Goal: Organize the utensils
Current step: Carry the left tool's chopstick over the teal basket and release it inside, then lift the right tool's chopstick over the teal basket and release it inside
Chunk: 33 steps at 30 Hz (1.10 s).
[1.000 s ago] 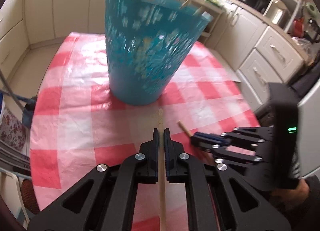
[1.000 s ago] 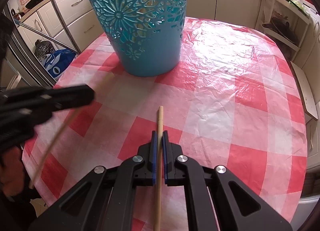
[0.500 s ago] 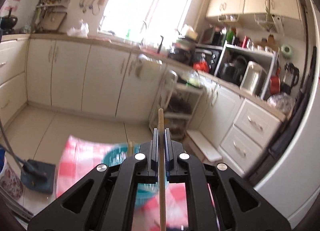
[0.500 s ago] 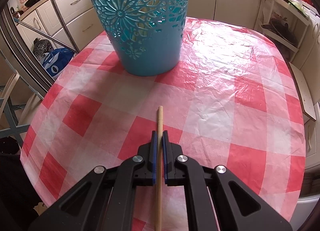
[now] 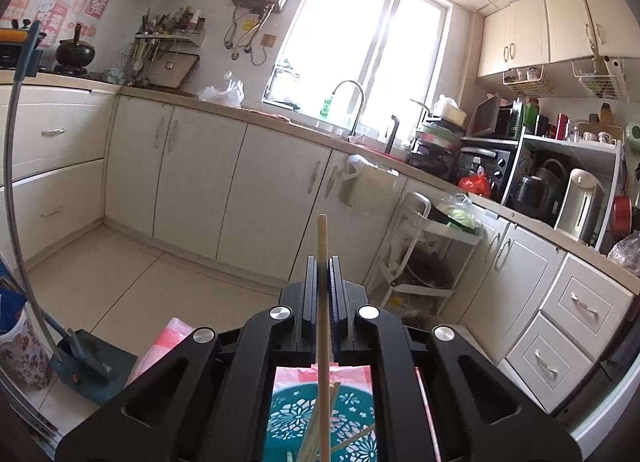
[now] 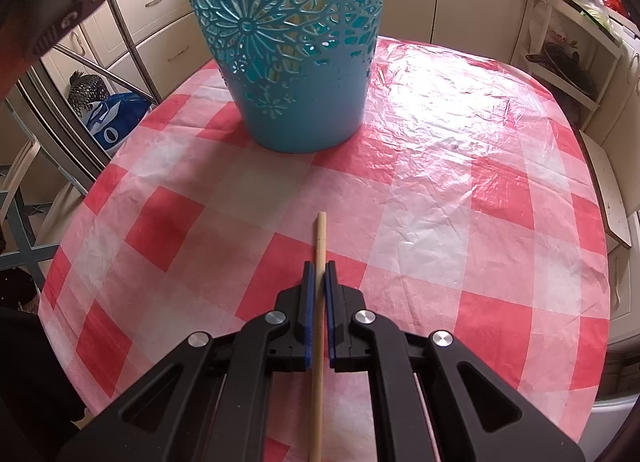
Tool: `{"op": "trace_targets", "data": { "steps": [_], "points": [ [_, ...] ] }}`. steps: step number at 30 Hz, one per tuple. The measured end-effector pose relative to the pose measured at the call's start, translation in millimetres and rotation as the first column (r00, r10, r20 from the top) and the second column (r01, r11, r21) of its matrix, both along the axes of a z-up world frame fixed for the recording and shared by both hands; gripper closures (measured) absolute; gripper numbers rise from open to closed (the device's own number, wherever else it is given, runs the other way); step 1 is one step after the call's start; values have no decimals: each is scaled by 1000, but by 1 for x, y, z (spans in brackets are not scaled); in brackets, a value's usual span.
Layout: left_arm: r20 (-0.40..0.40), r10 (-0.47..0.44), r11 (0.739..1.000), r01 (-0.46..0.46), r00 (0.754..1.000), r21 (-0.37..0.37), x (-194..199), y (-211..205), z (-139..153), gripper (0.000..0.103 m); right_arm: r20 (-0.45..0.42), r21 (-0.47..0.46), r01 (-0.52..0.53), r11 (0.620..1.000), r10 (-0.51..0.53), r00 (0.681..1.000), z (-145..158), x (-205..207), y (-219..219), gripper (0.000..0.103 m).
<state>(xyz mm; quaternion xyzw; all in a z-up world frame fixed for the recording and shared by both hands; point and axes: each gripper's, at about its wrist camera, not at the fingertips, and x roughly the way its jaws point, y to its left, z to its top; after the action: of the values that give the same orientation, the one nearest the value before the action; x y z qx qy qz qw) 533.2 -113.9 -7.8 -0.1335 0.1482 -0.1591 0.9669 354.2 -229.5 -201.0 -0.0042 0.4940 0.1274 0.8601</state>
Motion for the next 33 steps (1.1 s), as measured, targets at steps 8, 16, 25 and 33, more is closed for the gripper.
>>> {"op": "trace_targets", "data": {
  "steps": [8, 16, 25, 33],
  "points": [
    [-98, -26, 995, 36, 995, 98, -14, -1, -32, 97, -10, 0, -10, 1000, 10, 1000, 0, -2, 0, 97],
    [-173, -4, 990, 28, 985, 137, -79, 26, -55, 60, 16, -11, -21, 1000, 21, 1000, -1, -7, 0, 97],
    [-228, 49, 997, -32, 972, 75, -116, 64, -65, 36, -1, 68, 35, 997, -35, 999, 2, -5, -16, 97],
    [-275, 58, 997, -40, 960, 68, -103, 71, -68, 34, 12, 142, 39, 989, -41, 999, 12, -6, -25, 97]
  ]
}}
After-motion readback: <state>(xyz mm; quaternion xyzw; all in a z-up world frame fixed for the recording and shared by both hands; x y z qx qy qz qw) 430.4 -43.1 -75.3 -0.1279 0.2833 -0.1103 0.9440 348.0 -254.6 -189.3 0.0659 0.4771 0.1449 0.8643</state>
